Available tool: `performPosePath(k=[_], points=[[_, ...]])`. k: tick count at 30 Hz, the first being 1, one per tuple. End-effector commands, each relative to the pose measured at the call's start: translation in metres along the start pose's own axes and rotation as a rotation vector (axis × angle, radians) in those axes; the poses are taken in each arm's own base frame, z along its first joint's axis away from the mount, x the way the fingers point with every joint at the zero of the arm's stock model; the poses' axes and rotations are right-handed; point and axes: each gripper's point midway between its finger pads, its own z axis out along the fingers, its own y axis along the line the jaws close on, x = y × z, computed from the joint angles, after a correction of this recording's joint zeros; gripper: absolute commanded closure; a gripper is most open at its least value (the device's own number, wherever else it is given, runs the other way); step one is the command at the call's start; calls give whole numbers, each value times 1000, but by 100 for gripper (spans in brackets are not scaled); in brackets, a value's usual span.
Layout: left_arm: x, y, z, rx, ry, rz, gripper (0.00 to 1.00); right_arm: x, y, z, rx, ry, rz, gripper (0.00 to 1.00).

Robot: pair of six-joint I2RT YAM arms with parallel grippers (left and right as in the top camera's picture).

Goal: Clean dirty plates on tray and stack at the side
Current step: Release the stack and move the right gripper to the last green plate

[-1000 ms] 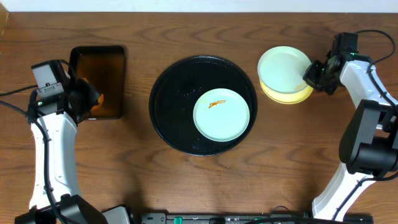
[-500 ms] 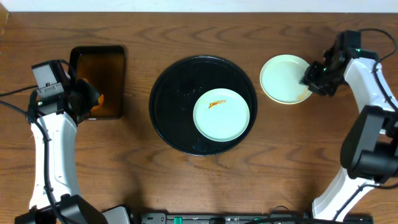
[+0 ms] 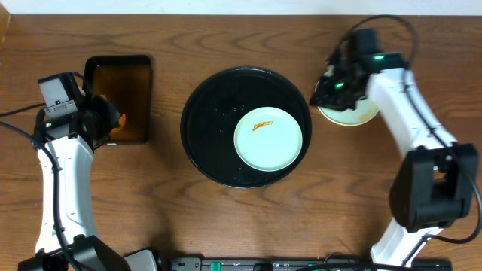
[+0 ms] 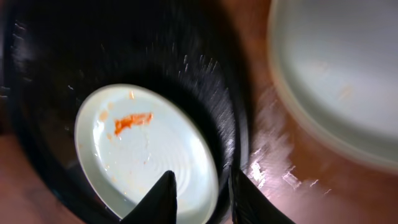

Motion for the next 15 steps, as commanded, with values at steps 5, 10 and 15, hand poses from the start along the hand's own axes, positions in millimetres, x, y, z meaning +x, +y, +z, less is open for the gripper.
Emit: performPosePath(k=[5, 10, 15], points=[[2, 0, 1, 4, 9, 6, 92, 47, 36, 25, 217, 17, 142, 55], [2, 0, 1, 4, 10, 6, 92, 78, 33, 26, 368, 24, 256, 46], [2, 0, 1, 4, 10, 6, 92, 112, 38, 35, 431, 55, 344, 37]])
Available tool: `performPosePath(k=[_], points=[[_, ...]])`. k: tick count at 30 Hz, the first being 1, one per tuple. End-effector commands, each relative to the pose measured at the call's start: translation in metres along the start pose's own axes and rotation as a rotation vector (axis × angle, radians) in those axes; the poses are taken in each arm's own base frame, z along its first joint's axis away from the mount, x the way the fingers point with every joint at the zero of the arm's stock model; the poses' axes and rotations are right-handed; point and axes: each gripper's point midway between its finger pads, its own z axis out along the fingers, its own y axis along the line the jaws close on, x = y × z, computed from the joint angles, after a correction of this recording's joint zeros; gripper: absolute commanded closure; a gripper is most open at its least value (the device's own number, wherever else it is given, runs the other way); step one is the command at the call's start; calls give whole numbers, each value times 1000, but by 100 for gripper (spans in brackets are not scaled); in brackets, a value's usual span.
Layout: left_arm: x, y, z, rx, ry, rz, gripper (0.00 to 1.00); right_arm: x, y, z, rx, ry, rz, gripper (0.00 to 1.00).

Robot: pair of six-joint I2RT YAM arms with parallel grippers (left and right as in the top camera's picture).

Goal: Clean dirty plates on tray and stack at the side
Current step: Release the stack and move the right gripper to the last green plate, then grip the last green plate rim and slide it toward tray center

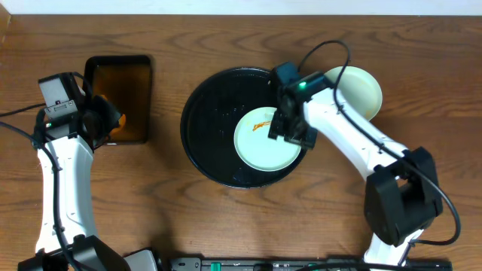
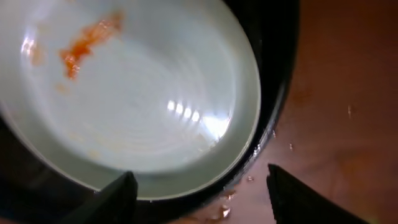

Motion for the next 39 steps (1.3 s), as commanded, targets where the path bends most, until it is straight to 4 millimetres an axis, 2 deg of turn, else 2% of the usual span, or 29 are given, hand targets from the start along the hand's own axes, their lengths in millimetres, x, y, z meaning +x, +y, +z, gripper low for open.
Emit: performPosePath(k=[1, 6, 10, 15, 20, 25, 34, 39], points=[[1, 0, 1, 5, 9, 7, 92, 18, -4, 12, 72, -21, 159, 38], [3, 1, 1, 3, 13, 6, 92, 32, 12, 32, 36, -38, 188, 38], [3, 1, 1, 1, 15, 6, 92, 38, 19, 38, 17, -40, 189, 40], [3, 1, 1, 1, 16, 5, 92, 38, 11, 42, 51, -68, 234, 44], [3, 1, 1, 1, 15, 6, 92, 47, 1, 52, 78, -42, 285, 42], [3, 1, 1, 1, 15, 5, 92, 46, 4, 53, 66, -45, 284, 37], [3, 1, 1, 1, 15, 6, 92, 43, 8, 54, 44, -56, 265, 36], [3, 1, 1, 1, 15, 6, 92, 44, 7, 66, 31, -61, 266, 35]])
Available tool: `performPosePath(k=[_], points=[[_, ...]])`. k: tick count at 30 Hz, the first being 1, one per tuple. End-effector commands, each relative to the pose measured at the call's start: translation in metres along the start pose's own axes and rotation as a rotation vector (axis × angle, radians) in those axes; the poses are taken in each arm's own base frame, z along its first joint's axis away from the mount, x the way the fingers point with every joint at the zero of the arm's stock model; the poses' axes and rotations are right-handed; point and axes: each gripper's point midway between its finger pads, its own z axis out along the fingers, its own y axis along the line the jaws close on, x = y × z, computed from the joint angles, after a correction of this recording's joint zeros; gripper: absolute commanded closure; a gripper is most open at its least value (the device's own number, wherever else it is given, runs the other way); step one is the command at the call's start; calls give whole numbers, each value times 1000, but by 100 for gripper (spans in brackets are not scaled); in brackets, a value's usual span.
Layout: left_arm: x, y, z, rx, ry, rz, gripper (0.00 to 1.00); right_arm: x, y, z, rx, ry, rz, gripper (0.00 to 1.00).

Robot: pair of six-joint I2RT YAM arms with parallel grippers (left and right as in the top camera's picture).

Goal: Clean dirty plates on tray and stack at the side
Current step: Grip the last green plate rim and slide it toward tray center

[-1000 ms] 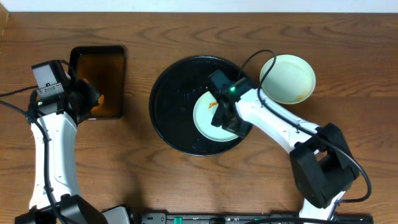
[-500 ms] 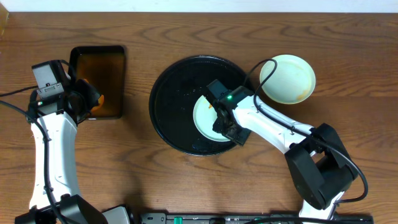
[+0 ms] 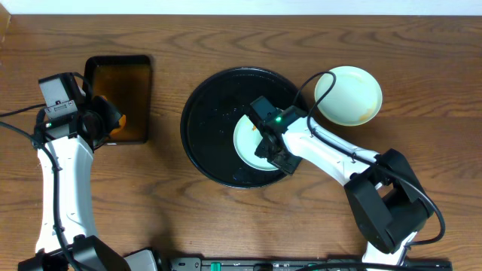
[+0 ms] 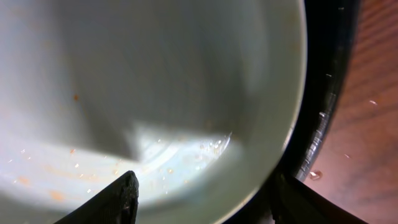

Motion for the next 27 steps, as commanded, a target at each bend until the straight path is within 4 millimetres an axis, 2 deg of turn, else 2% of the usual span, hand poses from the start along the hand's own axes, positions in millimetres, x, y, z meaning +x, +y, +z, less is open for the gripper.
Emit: performPosePath(k=[1, 5, 8, 11, 14, 17, 18, 20, 22, 27], points=[[2, 0, 1, 4, 10, 6, 92, 2, -6, 9, 12, -14, 2, 35], [2, 0, 1, 4, 10, 6, 92, 1, -3, 11, -3, -20, 1, 36], [2, 0, 1, 4, 10, 6, 92, -2, 7, 11, -47, -35, -60, 39], [2, 0, 1, 4, 10, 6, 92, -6, 13, 11, -66, -53, -91, 48], [2, 0, 1, 4, 10, 6, 92, -15, 16, 10, -70, -102, -140, 62], [3, -3, 1, 21, 18, 6, 92, -22, 30, 9, -111, -148, -273, 70], [6, -9, 0, 56, 33, 7, 92, -24, 40, 9, -141, -167, -377, 72], [9, -19, -1, 109, 54, 11, 92, -26, 45, 9, -152, -185, -463, 78], [14, -31, -2, 175, 81, 45, 92, -27, 47, 8, -155, -196, -518, 86], [31, -57, -6, 276, 132, 130, 92, -28, 50, 7, -155, -213, -654, 96]])
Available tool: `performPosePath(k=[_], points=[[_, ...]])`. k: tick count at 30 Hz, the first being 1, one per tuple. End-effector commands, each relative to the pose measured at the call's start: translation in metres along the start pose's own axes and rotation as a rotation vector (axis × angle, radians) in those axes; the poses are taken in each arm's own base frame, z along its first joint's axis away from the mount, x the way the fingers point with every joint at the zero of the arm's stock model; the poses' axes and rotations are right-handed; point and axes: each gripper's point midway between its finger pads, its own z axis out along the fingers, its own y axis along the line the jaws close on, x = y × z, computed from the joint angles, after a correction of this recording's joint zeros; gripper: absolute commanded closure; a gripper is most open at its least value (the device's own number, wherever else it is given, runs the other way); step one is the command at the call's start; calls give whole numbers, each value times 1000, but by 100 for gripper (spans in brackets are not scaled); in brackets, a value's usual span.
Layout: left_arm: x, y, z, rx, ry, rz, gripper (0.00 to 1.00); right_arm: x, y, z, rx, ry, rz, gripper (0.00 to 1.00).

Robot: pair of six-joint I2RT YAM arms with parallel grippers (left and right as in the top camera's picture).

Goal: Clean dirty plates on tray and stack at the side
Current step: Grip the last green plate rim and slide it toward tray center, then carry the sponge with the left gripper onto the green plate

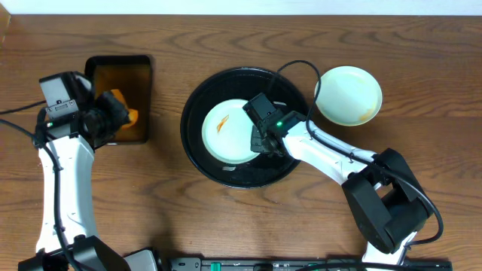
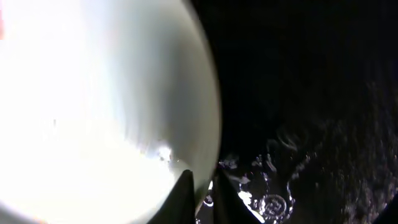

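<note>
A pale plate (image 1: 224, 134) with an orange smear (image 1: 224, 123) lies in the left half of the round black tray (image 1: 199, 162). My right gripper (image 1: 258, 143) is shut on the plate's right rim. In the right wrist view the rim sits between the fingertips of the right gripper (image 2: 200, 179), with the plate (image 2: 93, 112) glaring white and the wet tray (image 2: 298, 93) dark beside it. A second pale plate (image 1: 348, 94) rests on the table right of the tray. My left gripper (image 1: 111, 118) holds an orange sponge (image 1: 125, 113) at the dark rectangular container (image 1: 120, 79).
The brown wooden table (image 1: 422, 45) spreads around the tray. The right arm's cable loops over the tray's far right rim. A dark bar runs along the table's front edge.
The right gripper has shut on the dirty plate's rim, and the plate now lies left of centre in the tray instead of right. The sponge in the left gripper shows more.
My right gripper was first by the plate on the table right of the tray. Then it stood open over the dirty plate's right edge, then low against that plate. Now it is shut on the rim and the plate lies further left.
</note>
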Motion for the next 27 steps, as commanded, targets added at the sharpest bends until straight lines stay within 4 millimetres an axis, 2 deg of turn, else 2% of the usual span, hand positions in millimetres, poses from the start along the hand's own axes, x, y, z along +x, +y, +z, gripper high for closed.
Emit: performPosePath(k=[1, 4, 8, 12, 21, 27], points=[[19, -30, 3, 113, 67, 103, 93, 3, -2, 4, 9, 10, -169, 97], [31, -45, 6, 133, 93, 149, 92, 5, 0, 4, -8, 24, -174, 98], [52, -67, 9, 162, 132, 215, 92, 5, 0, 4, -9, 25, -171, 87], [69, -82, 12, 161, 154, 277, 93, 0, -5, 5, -15, 31, -123, 93], [90, -93, 17, 151, 185, 335, 92, -18, -17, 7, -38, 15, -73, 93], [106, -89, 29, 118, 255, 305, 92, -16, -18, 30, -45, 38, -63, 94]])
